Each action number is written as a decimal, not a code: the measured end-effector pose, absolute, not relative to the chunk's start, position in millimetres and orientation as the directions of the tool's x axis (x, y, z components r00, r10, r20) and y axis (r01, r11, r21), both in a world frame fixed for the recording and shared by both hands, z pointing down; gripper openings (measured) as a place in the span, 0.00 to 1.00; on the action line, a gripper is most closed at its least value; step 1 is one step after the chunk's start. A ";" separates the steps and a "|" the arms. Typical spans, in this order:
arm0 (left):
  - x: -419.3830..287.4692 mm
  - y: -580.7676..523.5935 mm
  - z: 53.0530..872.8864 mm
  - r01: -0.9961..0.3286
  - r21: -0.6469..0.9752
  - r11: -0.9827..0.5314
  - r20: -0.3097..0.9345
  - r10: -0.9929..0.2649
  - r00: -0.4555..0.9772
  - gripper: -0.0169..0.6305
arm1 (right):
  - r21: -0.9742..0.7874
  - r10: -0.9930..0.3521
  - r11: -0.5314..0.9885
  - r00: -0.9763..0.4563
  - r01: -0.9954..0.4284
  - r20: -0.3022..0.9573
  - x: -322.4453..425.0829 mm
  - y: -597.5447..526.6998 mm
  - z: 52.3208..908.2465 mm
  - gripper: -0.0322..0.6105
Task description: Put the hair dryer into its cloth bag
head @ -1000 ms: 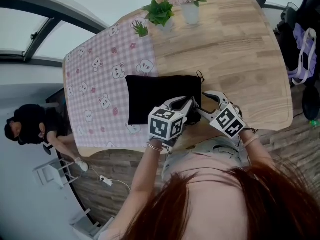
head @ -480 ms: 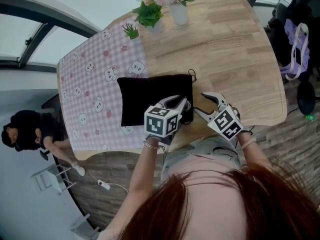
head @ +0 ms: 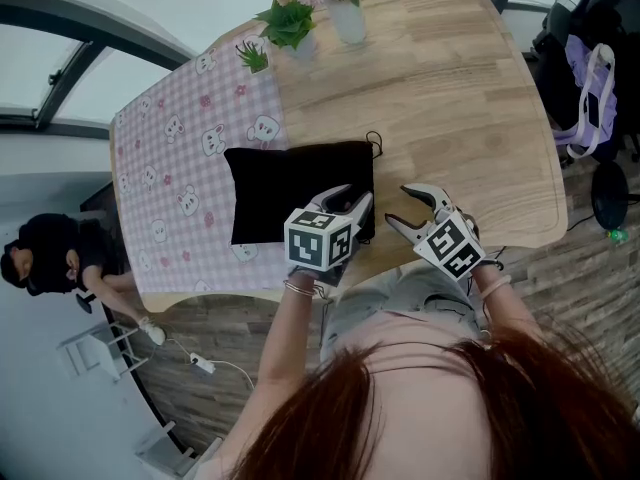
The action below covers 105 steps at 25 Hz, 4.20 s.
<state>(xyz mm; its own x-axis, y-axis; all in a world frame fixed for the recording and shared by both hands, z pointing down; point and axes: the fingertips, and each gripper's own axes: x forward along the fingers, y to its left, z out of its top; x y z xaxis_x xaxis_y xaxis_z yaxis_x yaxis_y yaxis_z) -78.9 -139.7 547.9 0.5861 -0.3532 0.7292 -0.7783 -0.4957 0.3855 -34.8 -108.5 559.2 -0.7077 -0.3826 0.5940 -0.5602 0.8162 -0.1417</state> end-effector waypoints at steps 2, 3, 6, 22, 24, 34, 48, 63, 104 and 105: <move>-77.0 -136.6 549.6 -0.787 0.373 -0.491 0.736 -0.360 0.573 0.23 | -0.166 -0.369 0.816 -0.721 -0.553 0.586 -33.4 -105.2 559.6 0.42; -76.2 -135.6 550.2 -0.793 0.365 -0.487 0.738 -0.368 0.566 0.23 | -0.184 -0.361 0.815 -0.730 -0.549 0.580 -32.9 -103.5 559.3 0.42; -74.2 -134.2 550.7 -0.815 0.344 -0.467 0.737 -0.404 0.542 0.25 | -0.220 -0.340 0.817 -0.754 -0.533 0.562 -31.7 -98.7 558.3 0.42; -79.7 -120.8 516.3 -0.911 0.180 -0.372 0.705 -0.597 0.383 0.31 | -0.234 -0.283 0.876 -0.844 -0.421 0.456 -36.7 -87.6 533.6 0.35; -82.3 -117.2 508.7 -0.917 0.165 -0.364 0.695 -0.616 0.370 0.31 | -0.256 -0.292 0.864 -0.846 -0.433 0.447 -35.7 -90.6 530.3 0.33; -101.5 -104.7 477.1 -0.946 0.070 -0.317 0.618 -0.731 0.290 0.12 | -0.286 -0.421 0.783 -0.809 -0.552 0.410 -25.7 -110.7 515.5 0.21; -137.7 -43.1 425.6 -0.938 0.059 -0.342 0.471 -0.819 0.328 0.06 | -0.092 -0.599 0.730 -0.699 -0.677 0.390 -18.3 -70.9 460.4 0.06; -153.9 13.9 365.3 -0.931 0.009 -0.364 0.357 -0.869 0.343 0.06 | 0.055 -0.754 0.640 -0.612 -0.767 0.237 -22.1 -20.4 381.2 0.05; -39.3 130.3 261.6 -0.929 -0.013 -0.371 0.146 -0.919 0.365 0.06 | 0.127 -0.748 0.654 -0.663 -0.745 -0.040 81.1 106.5 260.0 0.05; -38.6 132.9 260.0 -0.930 -0.015 -0.367 0.142 -0.922 0.361 0.06 | 0.127 -0.745 0.657 -0.665 -0.743 -0.041 81.9 108.9 259.2 0.05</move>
